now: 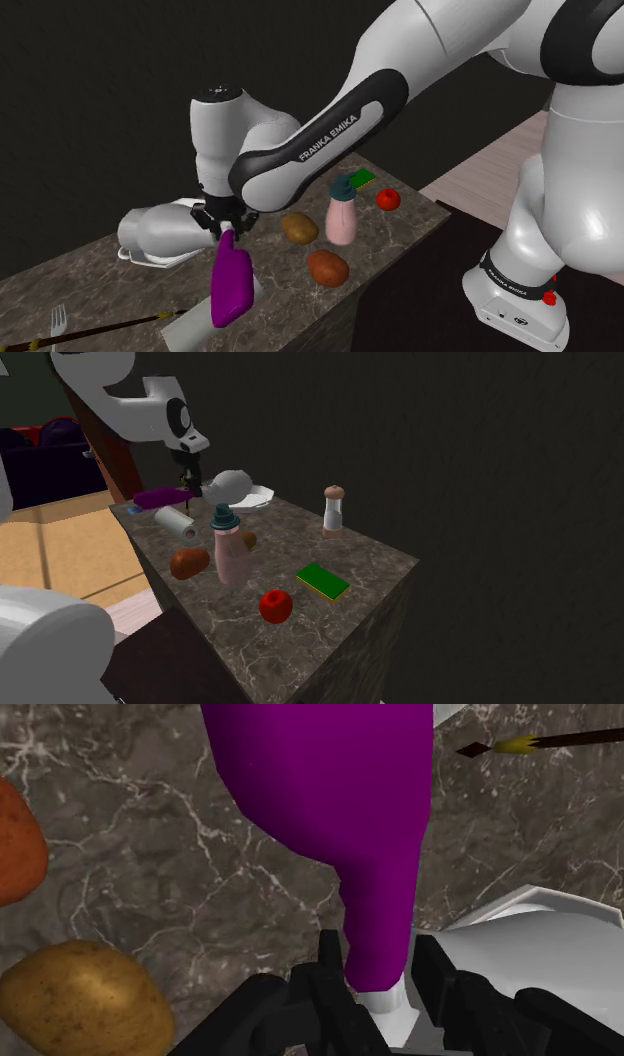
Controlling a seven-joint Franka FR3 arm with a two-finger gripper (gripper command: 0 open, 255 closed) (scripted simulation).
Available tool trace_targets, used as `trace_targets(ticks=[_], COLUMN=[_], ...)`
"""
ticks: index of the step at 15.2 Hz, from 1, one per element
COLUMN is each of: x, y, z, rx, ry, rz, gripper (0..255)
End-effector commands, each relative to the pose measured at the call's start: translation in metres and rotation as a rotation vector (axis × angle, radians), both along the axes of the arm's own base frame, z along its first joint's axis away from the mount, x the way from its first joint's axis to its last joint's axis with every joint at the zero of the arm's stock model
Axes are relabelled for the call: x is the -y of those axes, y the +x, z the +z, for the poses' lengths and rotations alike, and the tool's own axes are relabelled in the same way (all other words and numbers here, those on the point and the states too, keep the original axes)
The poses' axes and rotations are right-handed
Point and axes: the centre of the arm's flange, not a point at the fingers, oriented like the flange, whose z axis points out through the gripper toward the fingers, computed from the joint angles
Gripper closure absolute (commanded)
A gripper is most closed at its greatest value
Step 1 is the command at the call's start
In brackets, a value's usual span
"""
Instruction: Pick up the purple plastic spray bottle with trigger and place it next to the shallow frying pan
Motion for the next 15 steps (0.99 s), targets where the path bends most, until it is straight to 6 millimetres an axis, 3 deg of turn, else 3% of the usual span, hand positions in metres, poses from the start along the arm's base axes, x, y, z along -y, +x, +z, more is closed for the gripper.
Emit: trace_targets(ticks=[1, 15], x=[-0.027, -0.207], y=[-0.005, -0.043], z=[0.001, 0.001], rx=[0.001, 0.001], ry=[0.001, 0.001], rz=[-0.002, -0.002], gripper=[255, 255])
